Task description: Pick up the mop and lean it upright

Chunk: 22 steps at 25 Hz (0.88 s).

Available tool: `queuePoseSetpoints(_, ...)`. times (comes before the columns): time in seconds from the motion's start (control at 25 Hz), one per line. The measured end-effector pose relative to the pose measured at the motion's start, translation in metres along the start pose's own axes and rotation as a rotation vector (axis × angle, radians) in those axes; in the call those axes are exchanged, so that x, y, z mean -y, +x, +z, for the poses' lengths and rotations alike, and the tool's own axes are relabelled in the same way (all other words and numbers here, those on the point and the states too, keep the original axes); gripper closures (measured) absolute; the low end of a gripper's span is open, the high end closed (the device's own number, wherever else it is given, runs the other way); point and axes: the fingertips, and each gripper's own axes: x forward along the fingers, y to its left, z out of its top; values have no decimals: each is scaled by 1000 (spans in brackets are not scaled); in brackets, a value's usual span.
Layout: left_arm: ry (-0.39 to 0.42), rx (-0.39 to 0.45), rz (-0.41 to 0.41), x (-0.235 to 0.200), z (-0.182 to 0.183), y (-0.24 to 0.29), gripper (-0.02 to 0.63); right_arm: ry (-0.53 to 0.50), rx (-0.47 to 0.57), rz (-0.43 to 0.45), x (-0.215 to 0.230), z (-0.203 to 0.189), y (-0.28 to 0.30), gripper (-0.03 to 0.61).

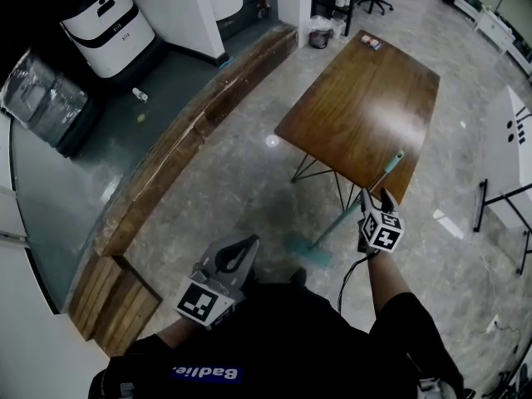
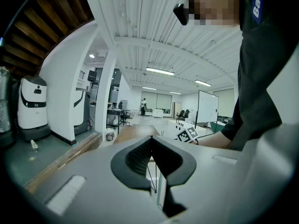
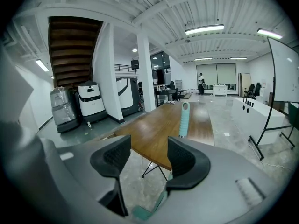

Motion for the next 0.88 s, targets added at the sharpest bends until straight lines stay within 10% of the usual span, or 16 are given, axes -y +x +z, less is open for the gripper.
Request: queuePoseSetpoints(0.88,31,-54,13,-13,-1,18,594,12,-114,-112,62,-25,66,249)
